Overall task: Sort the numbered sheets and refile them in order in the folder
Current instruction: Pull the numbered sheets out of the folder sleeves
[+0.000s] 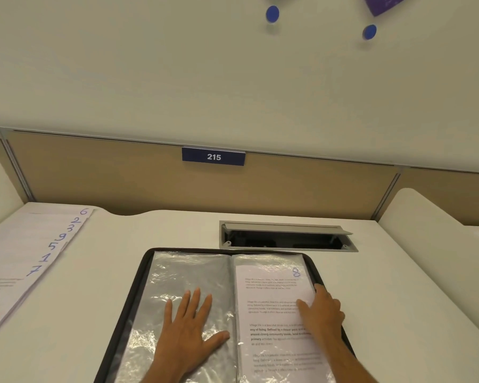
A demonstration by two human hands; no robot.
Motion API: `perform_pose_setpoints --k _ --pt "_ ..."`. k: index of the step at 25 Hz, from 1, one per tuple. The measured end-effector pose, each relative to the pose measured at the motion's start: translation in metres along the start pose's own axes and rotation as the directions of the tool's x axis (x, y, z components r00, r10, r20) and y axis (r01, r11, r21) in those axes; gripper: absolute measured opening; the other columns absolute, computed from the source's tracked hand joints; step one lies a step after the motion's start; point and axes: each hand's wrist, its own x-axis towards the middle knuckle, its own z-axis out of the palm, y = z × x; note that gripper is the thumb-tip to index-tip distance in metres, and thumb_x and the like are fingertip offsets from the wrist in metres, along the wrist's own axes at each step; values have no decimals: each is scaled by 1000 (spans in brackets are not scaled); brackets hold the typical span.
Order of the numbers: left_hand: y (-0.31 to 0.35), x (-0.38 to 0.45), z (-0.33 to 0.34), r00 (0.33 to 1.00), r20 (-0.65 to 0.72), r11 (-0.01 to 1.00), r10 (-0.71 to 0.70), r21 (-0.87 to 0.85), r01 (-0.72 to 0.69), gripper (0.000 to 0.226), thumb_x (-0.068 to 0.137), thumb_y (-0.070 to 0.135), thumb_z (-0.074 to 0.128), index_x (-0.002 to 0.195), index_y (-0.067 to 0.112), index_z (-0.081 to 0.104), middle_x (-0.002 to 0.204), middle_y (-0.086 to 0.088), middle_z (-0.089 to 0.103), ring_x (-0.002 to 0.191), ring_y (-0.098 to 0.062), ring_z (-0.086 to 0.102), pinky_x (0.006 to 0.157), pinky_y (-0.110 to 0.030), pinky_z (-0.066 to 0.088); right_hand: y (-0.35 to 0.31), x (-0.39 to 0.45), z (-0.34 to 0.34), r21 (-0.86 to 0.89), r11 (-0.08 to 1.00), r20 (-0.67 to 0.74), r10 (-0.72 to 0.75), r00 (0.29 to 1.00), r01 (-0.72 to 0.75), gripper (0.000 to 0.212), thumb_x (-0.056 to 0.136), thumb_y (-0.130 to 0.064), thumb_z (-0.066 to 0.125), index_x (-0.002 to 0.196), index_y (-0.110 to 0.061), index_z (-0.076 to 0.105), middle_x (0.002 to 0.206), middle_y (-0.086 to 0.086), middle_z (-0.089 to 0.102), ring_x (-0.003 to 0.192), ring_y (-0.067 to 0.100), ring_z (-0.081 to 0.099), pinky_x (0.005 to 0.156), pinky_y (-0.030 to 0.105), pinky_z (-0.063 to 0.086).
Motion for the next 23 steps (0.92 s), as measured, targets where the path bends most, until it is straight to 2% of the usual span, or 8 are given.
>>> perform_pose_setpoints --k 4,8,11,13,15,18,20,23 --pt "-1 1 2 999 27 999 -30 -29 31 88 82 89 36 140 26 57 146 -7 54 131 -29 53 113 -47 9 0 11 -6 250 967 -20 61 998 -54 48 90 -14 70 135 -10 53 110 9 69 95 25 65 86 35 54" --pt "-2 2 4 1000 -14 1000 3 -1 -3 88 82 89 36 139 25 58 145 -7 54 131 -29 53 113 -48 9 -2 12 -12 227 972 -53 78 996 -64 8 90 -15 66 96 -14 70 86 2 71 73 19 63 70 30 55" --pt "0 1 -1 1000 -19 1000 2 1 -2 89 81 90 34 139 27 59 148 -5 48 131 -28 54 114 -48 7 -7 18 -21 223 967 35 121 992 -126 21 84 -16 66 64 -12 59 63 0 60 59 19 56 59 29 47" --pt "1 -1 -11 999 -10 998 -42 -41 42 96 79 94 29 150 32 43 159 0 25 145 -26 37 117 -47 -4 -21 23 -36 256 951 144 140 980 -174 21 83 -16 68 66 -9 58 66 4 60 59 20 58 58 28 43" --pt "3 5 -21 997 15 996 -78 -43 78 103 74 94 29 158 35 18 166 5 2 154 -23 5 118 -50 -11 -40 25 -57 362 903 260 139 955 -230 10 85 -12 69 82 -4 64 83 10 70 70 25 70 60 29 52" --pt "12 14 -47 994 66 984 -91 -148 100 97 72 85 50 152 34 27 163 5 20 149 -21 18 120 -53 13 -71 16 -91 529 815 419 -9 908 -236 9 90 -6 65 98 -1 65 98 18 71 80 29 75 62 31 59" --pt "27 20 -70 994 -27 889 -107 -451 83 81 77 74 62 143 32 43 150 6 43 133 -15 43 111 -41 37 -90 10 -107 634 752 450 -171 876 -179 8 87 -6 65 93 -1 66 100 19 71 82 30 74 66 33 57" --pt "58 32 -116 979 -85 549 -184 -835 31 48 84 61 68 117 26 63 117 6 66 99 -6 62 86 -28 54 -122 -4 -109 746 637 484 -318 816 -194 11 91 -11 61 94 -3 69 101 18 72 84 28 72 70 37 57"
